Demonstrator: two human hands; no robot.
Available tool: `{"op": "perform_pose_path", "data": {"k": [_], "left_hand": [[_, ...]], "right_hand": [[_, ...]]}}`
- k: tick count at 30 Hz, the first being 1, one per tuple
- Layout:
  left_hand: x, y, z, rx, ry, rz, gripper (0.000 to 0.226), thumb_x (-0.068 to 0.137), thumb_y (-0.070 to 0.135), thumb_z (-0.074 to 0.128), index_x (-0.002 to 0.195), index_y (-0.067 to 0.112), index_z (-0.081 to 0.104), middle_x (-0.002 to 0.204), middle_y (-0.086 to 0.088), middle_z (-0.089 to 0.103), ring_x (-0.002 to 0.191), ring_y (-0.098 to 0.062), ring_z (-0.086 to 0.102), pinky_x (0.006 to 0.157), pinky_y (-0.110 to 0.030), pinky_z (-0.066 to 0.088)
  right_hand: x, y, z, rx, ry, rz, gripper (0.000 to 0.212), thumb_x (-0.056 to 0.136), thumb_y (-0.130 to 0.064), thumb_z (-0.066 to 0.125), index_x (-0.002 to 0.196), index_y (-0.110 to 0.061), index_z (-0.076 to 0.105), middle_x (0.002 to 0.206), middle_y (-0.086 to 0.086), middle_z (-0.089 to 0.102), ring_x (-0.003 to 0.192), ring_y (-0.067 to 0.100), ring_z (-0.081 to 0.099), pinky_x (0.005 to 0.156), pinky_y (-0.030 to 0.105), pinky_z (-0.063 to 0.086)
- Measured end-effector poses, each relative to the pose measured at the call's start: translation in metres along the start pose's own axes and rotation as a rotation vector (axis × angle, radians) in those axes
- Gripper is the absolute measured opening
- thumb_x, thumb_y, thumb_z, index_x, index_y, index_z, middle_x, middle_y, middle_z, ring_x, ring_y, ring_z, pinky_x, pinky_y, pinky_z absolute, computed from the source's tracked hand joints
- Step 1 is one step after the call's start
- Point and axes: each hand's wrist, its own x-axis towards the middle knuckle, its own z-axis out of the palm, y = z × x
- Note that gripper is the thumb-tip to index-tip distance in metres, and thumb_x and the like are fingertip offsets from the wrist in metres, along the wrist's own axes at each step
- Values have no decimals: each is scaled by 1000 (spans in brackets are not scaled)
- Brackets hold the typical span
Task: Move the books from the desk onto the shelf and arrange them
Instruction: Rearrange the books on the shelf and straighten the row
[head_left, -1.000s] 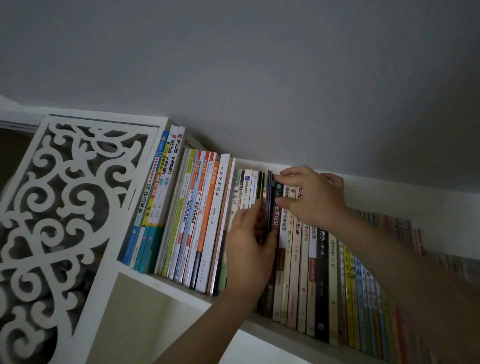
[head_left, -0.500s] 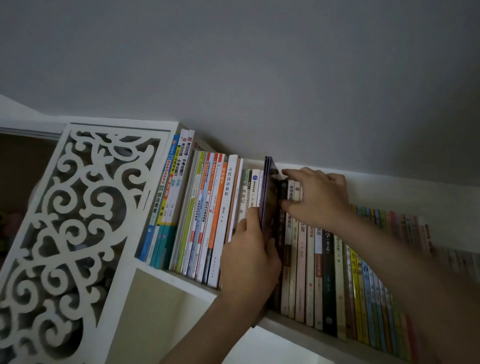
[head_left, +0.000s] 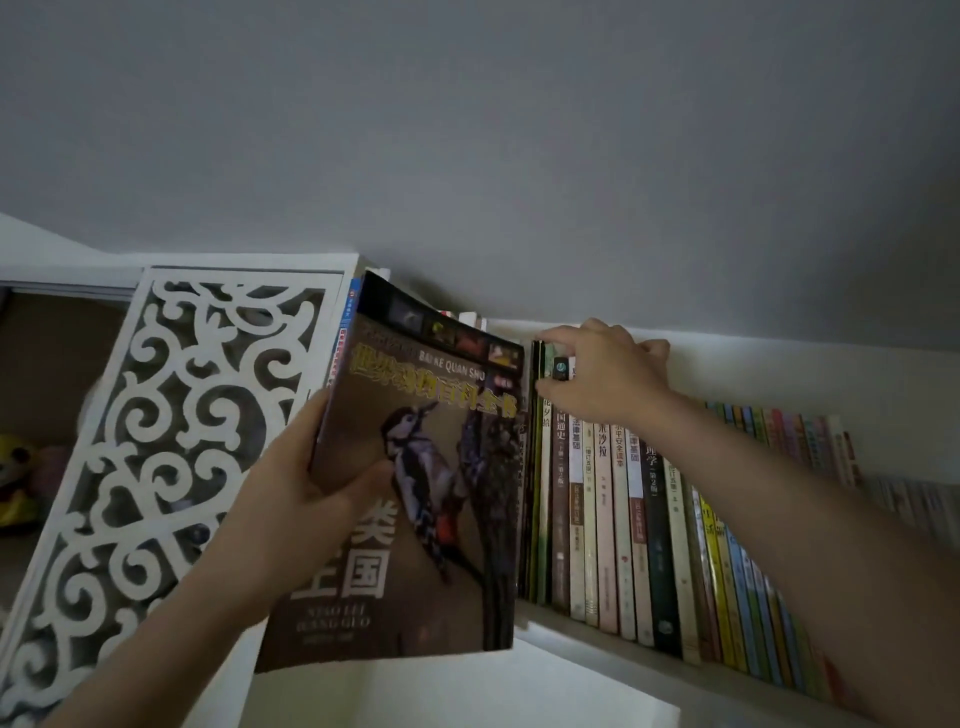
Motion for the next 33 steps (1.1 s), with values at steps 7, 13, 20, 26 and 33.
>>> {"op": "perform_pose_path", "data": {"k": [7, 13, 20, 26, 33], "left_hand": [[7, -5, 13, -80, -88, -27, 45, 85, 7, 69, 117, 36, 57, 100, 9, 74, 86, -14, 73, 73, -36, 60], [13, -3, 16, -89, -104, -36, 45, 85, 9, 69, 118, 37, 57, 98, 6, 75, 83, -17, 74, 75, -43, 59], [34, 10, 8, -136, -152, -107, 45, 84, 4, 68, 111, 39, 58, 90, 4, 76, 73, -18, 74, 55, -23, 57], [62, 14, -6, -21, -279, -221, 48, 83, 6, 68, 117, 38, 59, 92, -8, 75, 79, -31, 73, 70, -41, 56], [56, 11, -6, -8, -247, -135, 49, 83, 5, 68, 110, 45, 59, 91, 3, 75, 77, -20, 73, 69, -34, 54]], "right_hand": [[-5, 6, -2, -21, 19, -21, 58, 86, -49, 67, 139, -38, 48, 123, -3, 57, 121, 20, 49, 96, 41, 29], [-6, 11, -6, -37, 33, -43, 57, 85, -49, 66, 137, -32, 51, 128, -7, 58, 122, 19, 49, 95, 43, 34], [-10, 16, -8, -41, 17, -85, 60, 84, -49, 60, 140, -29, 48, 130, -6, 56, 124, 21, 47, 101, 44, 33], [-5, 18, -10, 46, -42, -68, 50, 95, -46, 47, 141, -28, 48, 141, -4, 50, 132, 22, 42, 107, 49, 29], [-11, 18, -3, -36, 93, -92, 55, 87, -55, 61, 137, -33, 52, 125, -8, 60, 119, 19, 52, 97, 42, 39]]}}
